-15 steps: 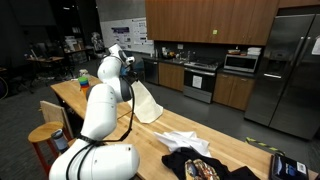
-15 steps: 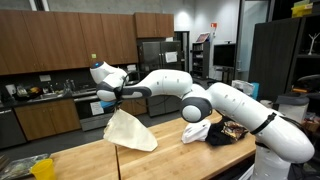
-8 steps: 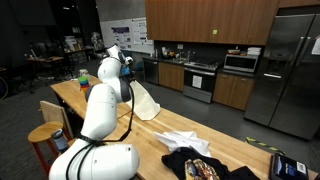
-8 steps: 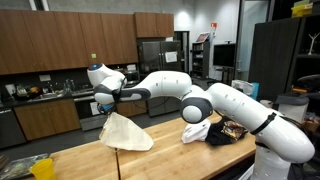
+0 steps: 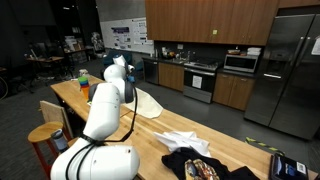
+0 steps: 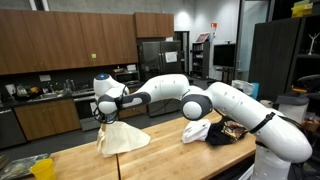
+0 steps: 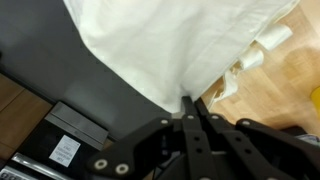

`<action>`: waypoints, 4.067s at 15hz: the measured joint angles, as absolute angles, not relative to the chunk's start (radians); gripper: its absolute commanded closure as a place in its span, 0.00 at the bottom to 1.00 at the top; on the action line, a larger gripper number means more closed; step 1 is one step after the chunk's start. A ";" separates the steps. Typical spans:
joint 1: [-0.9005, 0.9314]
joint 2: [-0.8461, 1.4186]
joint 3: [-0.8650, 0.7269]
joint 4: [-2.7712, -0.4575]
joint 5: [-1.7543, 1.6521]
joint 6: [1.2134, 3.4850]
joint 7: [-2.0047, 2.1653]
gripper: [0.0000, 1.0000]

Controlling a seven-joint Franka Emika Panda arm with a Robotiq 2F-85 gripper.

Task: Pick up to unfold the tote bag

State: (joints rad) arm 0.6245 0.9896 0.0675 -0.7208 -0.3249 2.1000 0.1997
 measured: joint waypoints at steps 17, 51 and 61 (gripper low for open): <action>0.539 0.814 0.155 -1.202 -0.311 2.257 0.150 0.99; 0.486 0.251 0.114 -2.322 -0.696 2.327 1.014 0.99; 0.423 0.370 0.174 -1.978 -0.898 2.509 0.803 0.99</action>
State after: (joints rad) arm 0.4227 0.3701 0.1742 -1.9781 -0.8977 2.5087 0.8030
